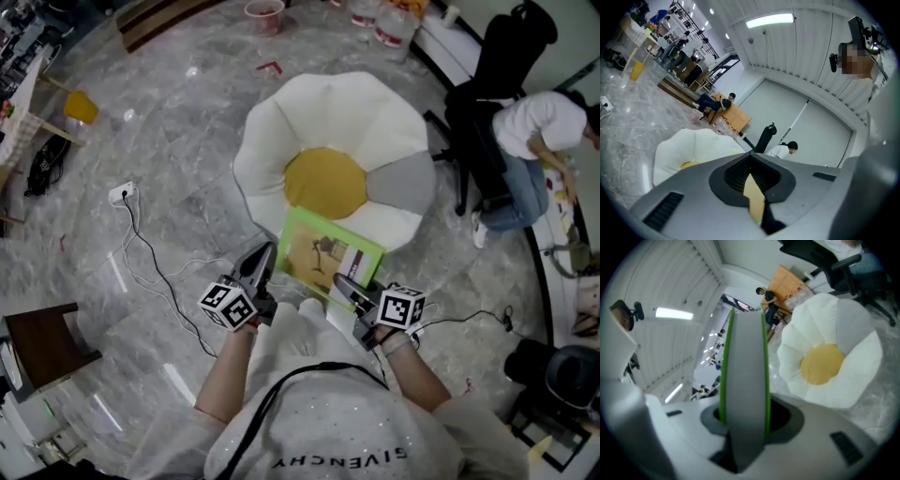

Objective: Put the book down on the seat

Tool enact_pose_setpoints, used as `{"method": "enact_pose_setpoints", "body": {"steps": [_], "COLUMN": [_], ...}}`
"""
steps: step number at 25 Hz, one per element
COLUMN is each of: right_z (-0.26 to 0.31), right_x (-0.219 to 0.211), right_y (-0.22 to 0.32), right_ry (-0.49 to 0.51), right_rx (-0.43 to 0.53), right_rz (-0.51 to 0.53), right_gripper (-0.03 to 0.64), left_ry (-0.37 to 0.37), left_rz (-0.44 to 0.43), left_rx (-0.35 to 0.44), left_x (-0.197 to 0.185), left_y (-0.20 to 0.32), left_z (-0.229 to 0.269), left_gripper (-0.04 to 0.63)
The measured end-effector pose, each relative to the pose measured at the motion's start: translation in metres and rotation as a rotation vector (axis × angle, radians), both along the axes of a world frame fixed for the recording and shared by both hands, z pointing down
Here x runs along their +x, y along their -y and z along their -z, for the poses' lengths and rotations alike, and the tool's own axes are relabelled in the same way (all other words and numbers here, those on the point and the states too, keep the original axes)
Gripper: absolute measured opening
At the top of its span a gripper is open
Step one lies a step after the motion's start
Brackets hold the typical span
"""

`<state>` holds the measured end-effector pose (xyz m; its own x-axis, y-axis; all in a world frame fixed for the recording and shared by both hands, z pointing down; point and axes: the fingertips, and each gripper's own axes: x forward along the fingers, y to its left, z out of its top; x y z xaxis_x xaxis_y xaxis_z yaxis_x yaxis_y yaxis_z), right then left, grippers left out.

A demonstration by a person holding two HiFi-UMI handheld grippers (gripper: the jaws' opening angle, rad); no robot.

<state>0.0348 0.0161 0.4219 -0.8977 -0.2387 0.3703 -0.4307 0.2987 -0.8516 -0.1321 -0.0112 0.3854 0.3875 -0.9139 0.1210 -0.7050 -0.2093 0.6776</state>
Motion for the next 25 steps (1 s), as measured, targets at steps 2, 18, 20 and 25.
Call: {"method": "enact_pose_setpoints", "body": {"steps": [2, 18, 20, 25], "right_z": [-0.014, -0.099, -0.113, -0.155], "right_x": [-0.013, -0.036, -0.039, -0.041], "right_y": [0.015, 0.114, 0.124, 0.142], "right_ry": [-0.008, -0.056, -0.055, -0.065], "right_rx": [-0.015, -0.088, -0.087, -0.109], "right_rz": [-0.006, -0.178, -0.199, -0.240], "right_gripper": [0.146, 0.146, 0.146, 0.147], "left_ry": [-0.002, -0.031, -0.030, -0.044], "left_rz": [-0.003, -0.131, -0.139, -0.139], "left_rx": [-0.018, -0.099, -0.104, -0.140], "left_x": [-0.010, -0.023, -0.023, -0.019], "left_y": [0.014, 0.124, 0.134, 0.151], "left_z": [-0.015, -0.115, -0.132, -0.181], "left_gripper": [0.021, 0.021, 0.021, 0.021]}}
